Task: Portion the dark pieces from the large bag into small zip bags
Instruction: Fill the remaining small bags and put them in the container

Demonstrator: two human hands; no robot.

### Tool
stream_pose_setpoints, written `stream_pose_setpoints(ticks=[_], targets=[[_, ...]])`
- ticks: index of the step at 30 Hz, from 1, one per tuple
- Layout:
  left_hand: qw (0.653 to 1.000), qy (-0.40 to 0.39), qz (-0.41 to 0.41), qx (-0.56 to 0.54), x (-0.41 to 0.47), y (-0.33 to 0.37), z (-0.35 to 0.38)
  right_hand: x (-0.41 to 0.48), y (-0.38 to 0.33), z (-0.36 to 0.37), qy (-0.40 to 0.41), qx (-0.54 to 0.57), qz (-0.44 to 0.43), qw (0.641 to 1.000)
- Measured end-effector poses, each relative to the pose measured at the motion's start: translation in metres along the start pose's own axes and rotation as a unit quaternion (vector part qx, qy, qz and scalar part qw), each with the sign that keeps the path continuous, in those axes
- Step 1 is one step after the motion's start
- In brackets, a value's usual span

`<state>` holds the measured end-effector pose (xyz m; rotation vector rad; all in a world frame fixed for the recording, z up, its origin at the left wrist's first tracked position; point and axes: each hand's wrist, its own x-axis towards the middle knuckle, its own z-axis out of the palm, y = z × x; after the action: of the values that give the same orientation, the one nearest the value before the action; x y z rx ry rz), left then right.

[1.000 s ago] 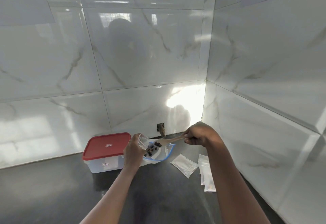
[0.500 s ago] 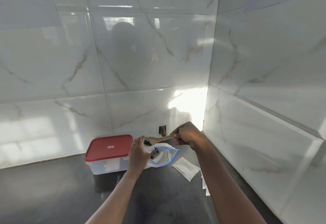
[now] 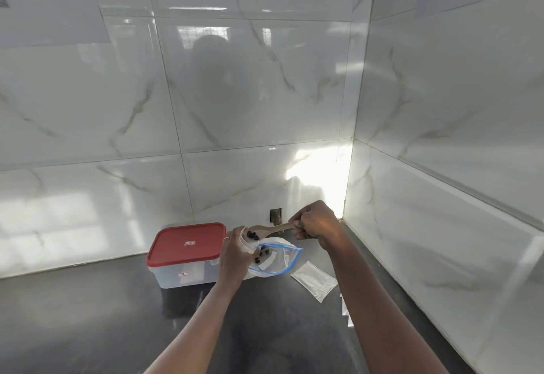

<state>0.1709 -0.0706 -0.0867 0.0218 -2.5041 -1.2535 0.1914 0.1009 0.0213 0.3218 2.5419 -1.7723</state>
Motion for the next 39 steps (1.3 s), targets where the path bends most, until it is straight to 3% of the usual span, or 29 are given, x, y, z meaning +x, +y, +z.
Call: stream_pose_setpoints(ticks=[7,12,18,26,30,35,39], targets=[[1.0,-0.003,-0.005,-0.007,-0.004,0.001,0.002,0.0,0.004,0.008,0.018,-0.123,-0.107,0.986],[1.0,0.001,-0.008,-0.029,-0.004,0.004,0.001,-0.008,0.004,0.011,0.009,-0.273,-0.268,0.924],[0.999,0.006,-0.025,-0.039,0.001,0.0,0.003,-0.004,0.007,0.014,0.008,-0.355,-0.343,0.87],[0.999,0.014,-0.028,-0.032,0.004,0.0,0.0,-0.013,-0.001,-0.013,0.039,-0.345,-0.241,0.906],[0.999,0.011,-0.041,-0.027,0.005,0.003,-0.003,-0.011,0.025,0.011,0.036,-0.395,-0.211,0.893],[0.999,-0.005,-0.008,-0.033,-0.002,0.015,-0.002,-0.008,0.043,0.062,-0.044,-0.409,-0.21,0.887],[1.0,-0.013,0.022,-0.016,-0.006,0.018,-0.008,0.001,0.053,0.074,-0.018,-0.427,-0.213,0.879]])
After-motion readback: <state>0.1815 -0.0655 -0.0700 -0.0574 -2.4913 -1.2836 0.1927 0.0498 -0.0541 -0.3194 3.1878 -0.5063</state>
